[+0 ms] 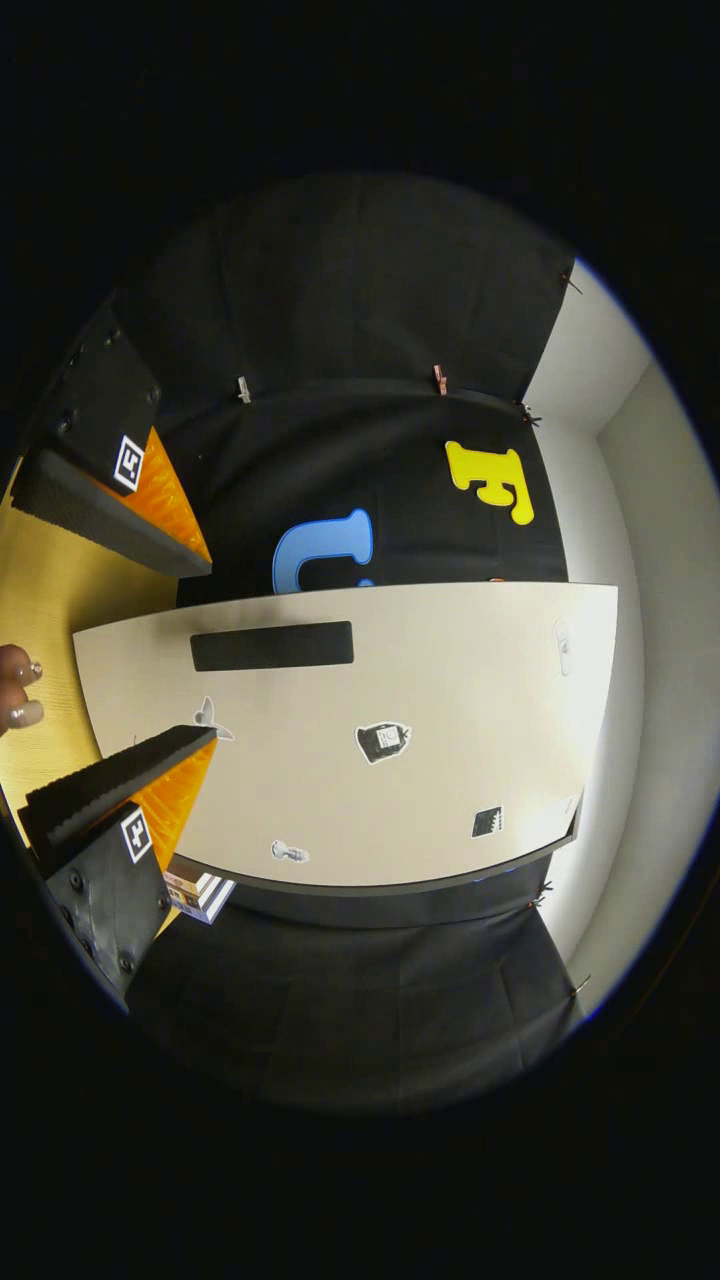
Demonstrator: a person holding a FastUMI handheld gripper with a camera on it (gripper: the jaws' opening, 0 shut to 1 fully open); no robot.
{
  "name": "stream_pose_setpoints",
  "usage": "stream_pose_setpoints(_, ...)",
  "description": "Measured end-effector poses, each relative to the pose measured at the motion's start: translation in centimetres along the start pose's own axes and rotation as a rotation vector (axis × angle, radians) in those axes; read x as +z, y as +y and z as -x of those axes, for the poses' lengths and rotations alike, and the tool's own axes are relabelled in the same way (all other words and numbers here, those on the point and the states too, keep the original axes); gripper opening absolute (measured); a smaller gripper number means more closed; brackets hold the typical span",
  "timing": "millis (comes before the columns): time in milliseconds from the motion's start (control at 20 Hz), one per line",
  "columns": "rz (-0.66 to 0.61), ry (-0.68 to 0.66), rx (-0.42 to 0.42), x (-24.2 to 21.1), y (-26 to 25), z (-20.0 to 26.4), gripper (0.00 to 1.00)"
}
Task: Open the shoe cabinet door, grab the shoes and put them into the shoe cabinet, then close the shoe cabinet door.
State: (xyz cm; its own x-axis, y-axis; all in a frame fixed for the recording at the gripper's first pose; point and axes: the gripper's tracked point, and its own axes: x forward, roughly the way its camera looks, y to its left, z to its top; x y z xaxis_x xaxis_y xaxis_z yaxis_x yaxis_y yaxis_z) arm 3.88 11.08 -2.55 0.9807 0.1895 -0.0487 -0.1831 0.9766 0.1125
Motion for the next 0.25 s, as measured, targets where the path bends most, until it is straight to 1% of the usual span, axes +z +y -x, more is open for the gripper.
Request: stream_pose_setpoints(250,0.006,-0.005,-0.009,0.06,-0.03,0.23,0.98)
